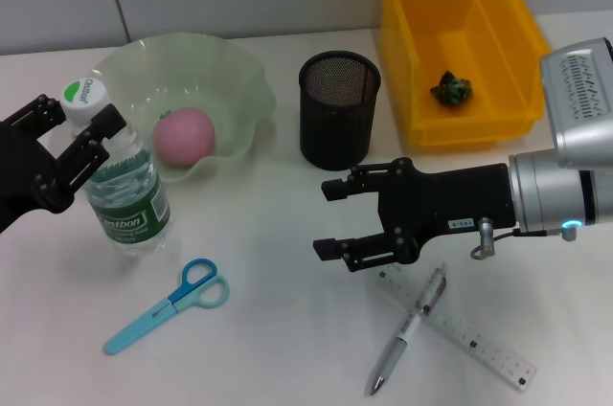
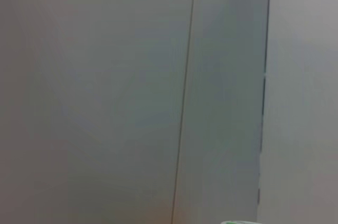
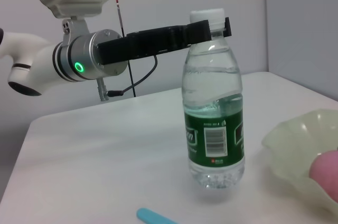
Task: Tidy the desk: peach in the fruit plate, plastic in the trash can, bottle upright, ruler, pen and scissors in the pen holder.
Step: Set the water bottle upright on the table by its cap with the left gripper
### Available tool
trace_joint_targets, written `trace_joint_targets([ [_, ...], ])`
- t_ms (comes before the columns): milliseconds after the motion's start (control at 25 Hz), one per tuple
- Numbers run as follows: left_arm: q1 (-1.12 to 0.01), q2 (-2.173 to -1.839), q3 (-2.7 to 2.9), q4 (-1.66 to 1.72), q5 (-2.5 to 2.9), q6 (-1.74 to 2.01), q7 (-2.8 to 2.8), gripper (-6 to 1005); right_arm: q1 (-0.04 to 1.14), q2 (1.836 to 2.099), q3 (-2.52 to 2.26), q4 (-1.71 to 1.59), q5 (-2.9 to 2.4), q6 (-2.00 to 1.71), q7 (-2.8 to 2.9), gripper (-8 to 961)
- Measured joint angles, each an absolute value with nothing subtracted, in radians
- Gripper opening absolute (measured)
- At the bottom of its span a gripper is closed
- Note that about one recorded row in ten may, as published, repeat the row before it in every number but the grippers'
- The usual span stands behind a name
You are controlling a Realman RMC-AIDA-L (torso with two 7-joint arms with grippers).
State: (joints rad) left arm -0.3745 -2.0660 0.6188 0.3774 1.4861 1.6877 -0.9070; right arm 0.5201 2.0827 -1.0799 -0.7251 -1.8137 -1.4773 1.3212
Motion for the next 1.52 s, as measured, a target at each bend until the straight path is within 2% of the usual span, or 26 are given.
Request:
trace_joint_targets([
  [1520, -0.384, -2.071, 0.554, 0.270, 1.471, 1.511, -0.736, 442, 0.507, 2.078, -1.080, -0.728, -1.824, -1.476, 1.327, 763],
])
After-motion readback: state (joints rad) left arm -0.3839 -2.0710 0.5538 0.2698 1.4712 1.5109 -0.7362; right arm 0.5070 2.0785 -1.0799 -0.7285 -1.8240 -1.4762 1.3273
